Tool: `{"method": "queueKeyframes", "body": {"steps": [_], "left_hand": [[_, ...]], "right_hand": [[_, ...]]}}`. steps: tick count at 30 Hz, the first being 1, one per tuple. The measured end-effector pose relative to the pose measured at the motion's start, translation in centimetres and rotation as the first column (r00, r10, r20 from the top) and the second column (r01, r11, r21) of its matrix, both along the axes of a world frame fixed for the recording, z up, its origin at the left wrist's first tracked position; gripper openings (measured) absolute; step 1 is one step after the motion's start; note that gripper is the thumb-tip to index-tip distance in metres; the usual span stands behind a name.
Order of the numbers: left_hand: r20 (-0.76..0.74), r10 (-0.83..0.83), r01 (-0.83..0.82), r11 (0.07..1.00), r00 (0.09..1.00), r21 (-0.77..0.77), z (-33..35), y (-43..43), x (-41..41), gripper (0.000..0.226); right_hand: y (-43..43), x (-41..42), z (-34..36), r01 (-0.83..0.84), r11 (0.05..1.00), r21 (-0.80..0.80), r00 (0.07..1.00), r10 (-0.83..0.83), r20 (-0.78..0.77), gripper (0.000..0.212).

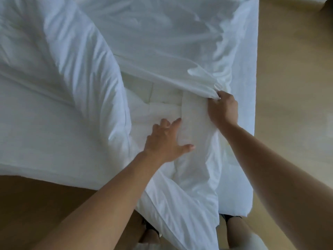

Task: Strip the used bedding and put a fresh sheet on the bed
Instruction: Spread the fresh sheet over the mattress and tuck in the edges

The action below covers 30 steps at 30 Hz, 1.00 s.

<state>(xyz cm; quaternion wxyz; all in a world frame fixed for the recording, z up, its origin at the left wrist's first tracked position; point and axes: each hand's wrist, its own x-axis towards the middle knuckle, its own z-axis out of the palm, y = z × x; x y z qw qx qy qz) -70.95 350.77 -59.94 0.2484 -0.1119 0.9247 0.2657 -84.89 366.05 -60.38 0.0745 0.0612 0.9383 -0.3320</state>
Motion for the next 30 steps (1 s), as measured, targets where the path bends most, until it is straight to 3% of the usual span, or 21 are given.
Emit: {"method": "queueKeyframes", "body": {"steps": [4, 8, 12, 15, 18, 21, 24, 28, 30], "left_hand": [[0.039, 0.055, -0.06, 0.989, 0.998, 0.134, -1.0, 2.7, -1.7, 0.111], [-0.036, 0.159, -0.151, 0.972, 0.987, 0.179, -1.7, 5.3, -5.8, 0.111], [0.031, 0.143, -0.143, 0.99, 0.989, -0.002, -1.8, 7.4, -9.5, 0.095], [-0.13, 0.23, -0.253, 0.947, 0.964, -0.196, -0.7, 10.2, -10.9, 0.056], [-0.247, 0.338, -0.351, 0.936, 0.908, -0.008, 0.4, 13.4, -10.7, 0.033], [-0.271, 0.437, -0.383, 0.895, 0.858, 0.23, 1.8, 15.7, -9.4, 0.038], [-0.31, 0.406, -0.321, 0.902, 0.86, 0.289, 2.7, 17.7, -8.1, 0.039], [-0.105, 0.469, -0.401, 0.835, 0.877, 0.377, 2.9, 18.4, -7.5, 0.027], [-0.112, 0.463, -0.406, 0.852, 0.879, 0.331, 2.9, 17.6, -7.3, 0.019]], "right_hand": [[0.2, -3.7, 0.2, 0.208, 0.977, -0.041, 0.968, -0.212, -0.136, 0.018], [3.1, -7.3, -1.6, 0.121, 0.985, 0.125, 0.988, -0.107, -0.111, 0.039], [7.5, -7.6, -3.6, -0.052, 0.928, 0.368, 0.995, 0.081, -0.064, 0.054], [10.3, -6.6, -3.6, -0.157, 0.938, 0.31, 0.987, 0.137, 0.083, 0.049], [11.9, -4.8, -2.5, -0.327, 0.943, 0.066, 0.925, 0.305, 0.226, 0.036], [13.0, -3.9, -0.4, -0.403, 0.911, -0.092, 0.899, 0.412, 0.145, 0.037], [12.8, -4.5, 2.3, -0.476, 0.858, -0.194, 0.862, 0.499, 0.091, 0.049], [12.0, -5.1, 5.0, -0.641, 0.756, -0.134, 0.757, 0.651, 0.051, 0.062], [11.4, -5.2, 5.9, -0.791, 0.608, 0.066, 0.598, 0.791, -0.126, 0.06]]}}
